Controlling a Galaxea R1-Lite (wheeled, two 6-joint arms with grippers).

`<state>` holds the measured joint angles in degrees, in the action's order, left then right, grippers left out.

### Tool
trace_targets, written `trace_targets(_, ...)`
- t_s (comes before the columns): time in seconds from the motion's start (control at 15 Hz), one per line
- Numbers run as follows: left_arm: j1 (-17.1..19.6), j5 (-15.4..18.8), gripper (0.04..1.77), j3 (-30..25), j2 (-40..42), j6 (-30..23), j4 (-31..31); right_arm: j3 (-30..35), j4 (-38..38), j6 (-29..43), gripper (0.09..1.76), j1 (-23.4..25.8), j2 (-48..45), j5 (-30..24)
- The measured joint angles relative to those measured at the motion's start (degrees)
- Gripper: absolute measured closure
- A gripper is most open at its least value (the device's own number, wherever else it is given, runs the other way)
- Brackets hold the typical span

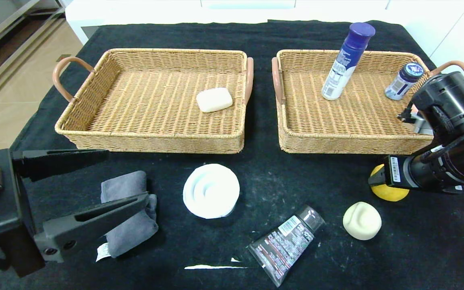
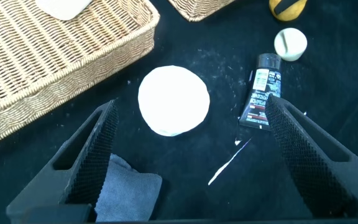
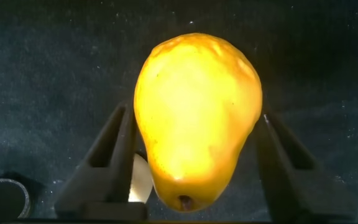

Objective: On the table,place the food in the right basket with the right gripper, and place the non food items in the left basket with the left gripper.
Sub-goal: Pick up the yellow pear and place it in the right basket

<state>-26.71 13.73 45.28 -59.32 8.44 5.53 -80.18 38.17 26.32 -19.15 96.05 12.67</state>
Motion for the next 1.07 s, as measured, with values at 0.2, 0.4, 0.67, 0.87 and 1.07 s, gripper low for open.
trace_targets(0.2, 0.0, 0.0, 0.09, 0.0, 0.0, 0.0, 0.0, 0.0, 0.0, 0.0, 0.71, 0.0, 0.0, 0.0)
trace_targets(0.4, 0.0, 0.0, 0.09, 0.0, 0.1, 0.0, 0.0, 0.0, 0.0, -0.1, 0.71, 0.0, 0.0, 0.0)
trace_targets(0.67, 0.0, 0.0, 0.09, -0.1, 0.1, 0.0, -0.1, 0.3, 0.0, -0.1, 0.71, 0.0, -0.2, 0.0)
trace_targets(0.87, 0.0, 0.0, 0.09, -0.1, 0.1, 0.0, 0.0, 0.4, 0.1, -0.1, 0.71, -0.2, -0.3, 0.0)
trace_targets(1.07, 0.0, 0.0, 0.09, 0.0, 0.1, 0.0, 0.0, 0.9, 0.2, -0.2, 0.72, -0.5, -1.1, -0.2)
